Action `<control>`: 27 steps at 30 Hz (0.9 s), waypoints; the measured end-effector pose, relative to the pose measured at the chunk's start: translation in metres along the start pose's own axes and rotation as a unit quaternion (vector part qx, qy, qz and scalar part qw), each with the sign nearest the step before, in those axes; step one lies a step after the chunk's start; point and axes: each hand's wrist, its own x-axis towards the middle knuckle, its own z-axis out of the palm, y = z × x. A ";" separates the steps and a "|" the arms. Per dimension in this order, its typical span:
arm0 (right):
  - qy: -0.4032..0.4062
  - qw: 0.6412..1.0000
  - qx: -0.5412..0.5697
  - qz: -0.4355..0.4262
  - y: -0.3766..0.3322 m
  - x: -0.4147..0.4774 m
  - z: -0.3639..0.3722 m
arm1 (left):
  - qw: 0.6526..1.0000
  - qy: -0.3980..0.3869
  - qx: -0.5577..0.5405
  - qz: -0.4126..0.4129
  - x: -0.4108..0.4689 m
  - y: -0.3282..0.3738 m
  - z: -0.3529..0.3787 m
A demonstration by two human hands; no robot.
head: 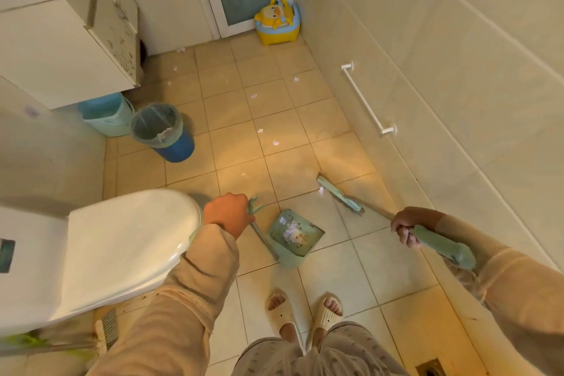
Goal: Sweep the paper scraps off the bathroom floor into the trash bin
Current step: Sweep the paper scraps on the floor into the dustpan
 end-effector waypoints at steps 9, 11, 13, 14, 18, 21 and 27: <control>0.031 0.995 0.004 -0.094 -0.010 0.028 0.040 | 0.999 0.001 0.046 0.023 0.003 0.010 0.000; 0.022 0.995 -0.057 -0.083 -0.003 0.031 0.051 | 0.999 0.003 0.048 0.020 0.004 0.012 -0.002; 0.028 0.987 -0.149 -0.051 0.004 0.029 0.061 | 0.999 0.006 0.048 0.017 0.007 0.013 -0.003; 0.022 0.981 -0.189 -0.037 0.007 0.026 0.065 | 0.999 0.007 0.049 0.016 0.009 0.013 -0.004; 0.013 0.934 -0.357 -0.013 0.022 0.005 0.084 | 0.999 0.003 0.052 0.016 0.016 0.012 -0.009; -0.011 0.917 -0.397 -0.015 0.034 -0.003 0.096 | 0.999 -0.002 0.051 0.019 0.019 0.010 -0.011; -0.044 0.993 -0.109 0.031 0.043 -0.017 0.081 | 0.997 0.018 0.069 0.042 0.011 0.004 -0.006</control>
